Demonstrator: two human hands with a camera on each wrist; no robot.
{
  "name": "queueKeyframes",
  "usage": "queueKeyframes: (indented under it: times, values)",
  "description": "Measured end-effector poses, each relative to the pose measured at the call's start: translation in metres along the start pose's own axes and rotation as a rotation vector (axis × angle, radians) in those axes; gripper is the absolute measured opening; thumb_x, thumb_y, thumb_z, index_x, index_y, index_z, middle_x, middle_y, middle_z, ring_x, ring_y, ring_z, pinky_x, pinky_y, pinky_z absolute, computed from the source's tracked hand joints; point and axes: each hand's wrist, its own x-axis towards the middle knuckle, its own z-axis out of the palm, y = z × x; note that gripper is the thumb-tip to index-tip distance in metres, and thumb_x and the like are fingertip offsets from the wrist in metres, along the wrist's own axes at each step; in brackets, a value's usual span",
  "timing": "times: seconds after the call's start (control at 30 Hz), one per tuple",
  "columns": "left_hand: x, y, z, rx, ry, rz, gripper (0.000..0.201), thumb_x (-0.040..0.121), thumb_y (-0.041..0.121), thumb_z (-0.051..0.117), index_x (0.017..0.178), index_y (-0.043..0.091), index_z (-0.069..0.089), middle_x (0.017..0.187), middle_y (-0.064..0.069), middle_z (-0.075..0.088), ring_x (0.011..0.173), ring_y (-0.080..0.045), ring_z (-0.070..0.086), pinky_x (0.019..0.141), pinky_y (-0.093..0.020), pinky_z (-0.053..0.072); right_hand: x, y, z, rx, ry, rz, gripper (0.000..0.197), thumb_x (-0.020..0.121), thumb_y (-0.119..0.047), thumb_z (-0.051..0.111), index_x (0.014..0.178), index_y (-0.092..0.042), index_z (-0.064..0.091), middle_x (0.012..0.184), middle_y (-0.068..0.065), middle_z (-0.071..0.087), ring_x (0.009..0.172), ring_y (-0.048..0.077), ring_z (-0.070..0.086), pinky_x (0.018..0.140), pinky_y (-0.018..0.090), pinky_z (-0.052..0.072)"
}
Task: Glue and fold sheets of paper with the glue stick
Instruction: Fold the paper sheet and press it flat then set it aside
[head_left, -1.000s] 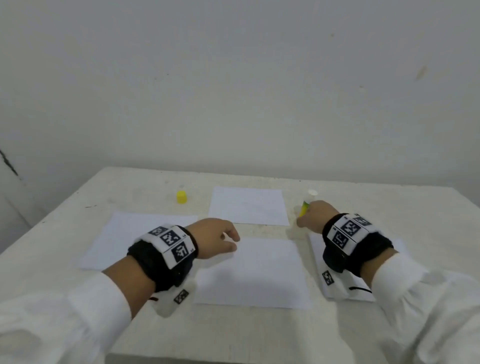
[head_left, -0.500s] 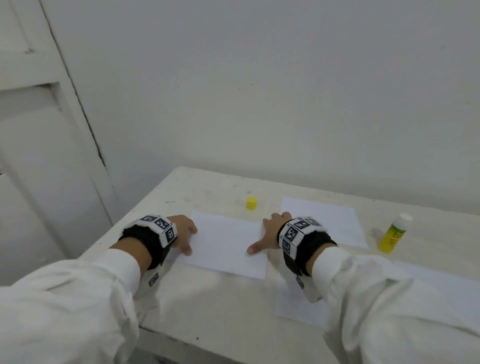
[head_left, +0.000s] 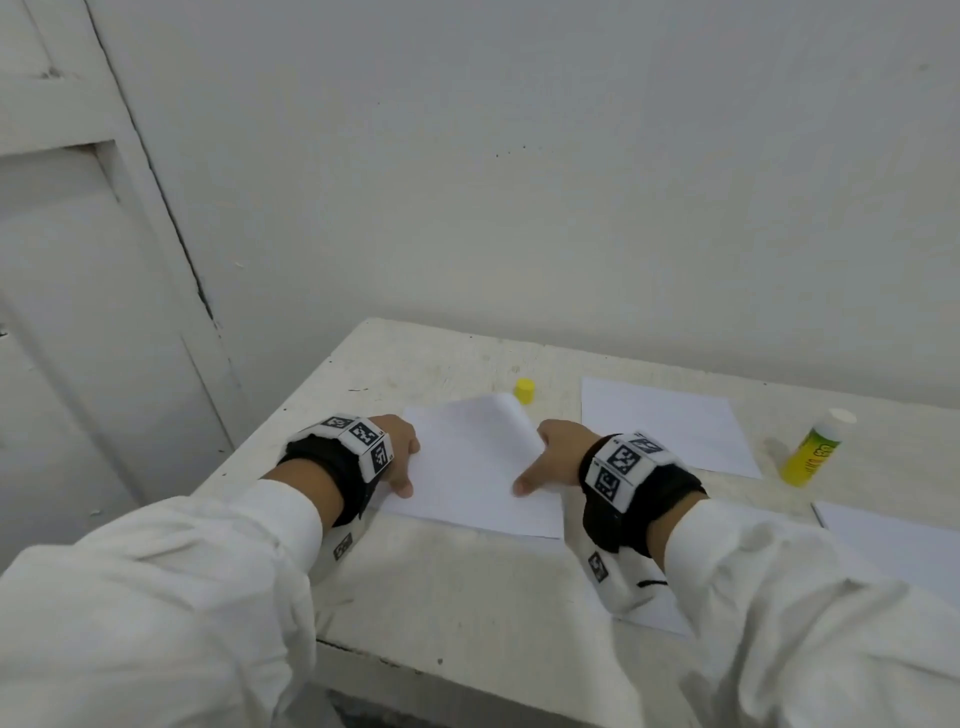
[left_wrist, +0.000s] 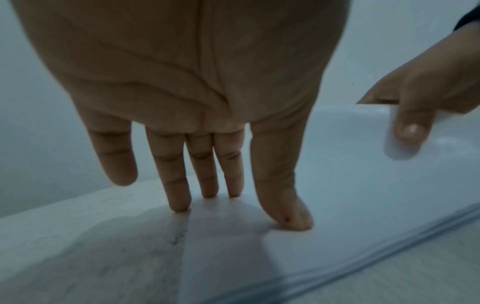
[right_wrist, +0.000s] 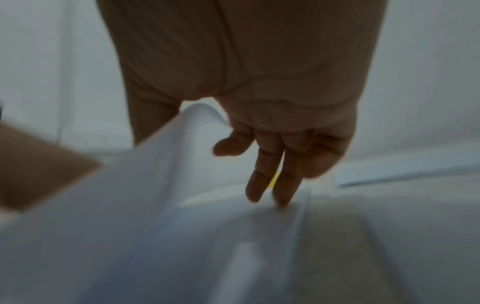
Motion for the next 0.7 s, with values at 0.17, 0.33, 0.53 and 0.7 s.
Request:
queueKeyframes:
  times: [0.17, 0.33, 0.53, 0.7]
  values:
    - [0.000, -0.007, 0.007, -0.104, 0.041, -0.022, 0.075, 0.077, 0.034, 0.077, 0.141, 0.020, 0.040, 0.143, -0.003, 0.038, 0.130, -0.024, 0.043, 0.107, -0.035, 0.036, -0.015, -0.001, 0.008, 0.549, 0.004, 0.140, 0.041, 0.074, -0.015, 0.079, 0.107, -0.002, 0.057, 0.113, 0.016, 0.064, 0.104, 0.033, 0.063, 0.090, 0.043, 0.053]
    - [-0.006, -0.018, 0.012, -0.335, 0.133, -0.068, 0.074, 0.066, 0.030, 0.085, 0.121, 0.018, 0.037, 0.118, -0.005, 0.044, 0.105, -0.026, 0.051, 0.089, -0.035, 0.043, -0.026, -0.004, 0.024, 0.690, 0.060, 0.089, 0.030, 0.074, -0.005, 0.072, 0.103, 0.000, 0.064, 0.110, 0.018, 0.066, 0.102, 0.035, 0.062, 0.093, 0.048, 0.051]
    - [-0.014, -0.034, 0.014, -0.539, 0.140, -0.006, 0.041, 0.076, 0.020, 0.078, 0.111, 0.018, 0.056, 0.119, -0.002, 0.051, 0.112, -0.022, 0.050, 0.085, -0.023, 0.035, -0.038, -0.003, 0.029, 0.761, 0.023, 0.017, 0.039, 0.060, -0.017, 0.069, 0.097, -0.007, 0.066, 0.110, 0.018, 0.066, 0.102, 0.035, 0.063, 0.093, 0.052, 0.050]
    - [-0.029, -0.039, 0.003, -0.736, 0.259, -0.003, 0.031, 0.080, 0.009, 0.074, 0.109, 0.015, 0.068, 0.111, -0.004, 0.058, 0.100, -0.020, 0.056, 0.091, -0.025, 0.041, -0.052, -0.002, 0.028, 0.871, 0.101, 0.018, 0.023, 0.075, -0.016, 0.068, 0.097, -0.011, 0.064, 0.109, 0.014, 0.067, 0.100, 0.035, 0.063, 0.089, 0.053, 0.052]
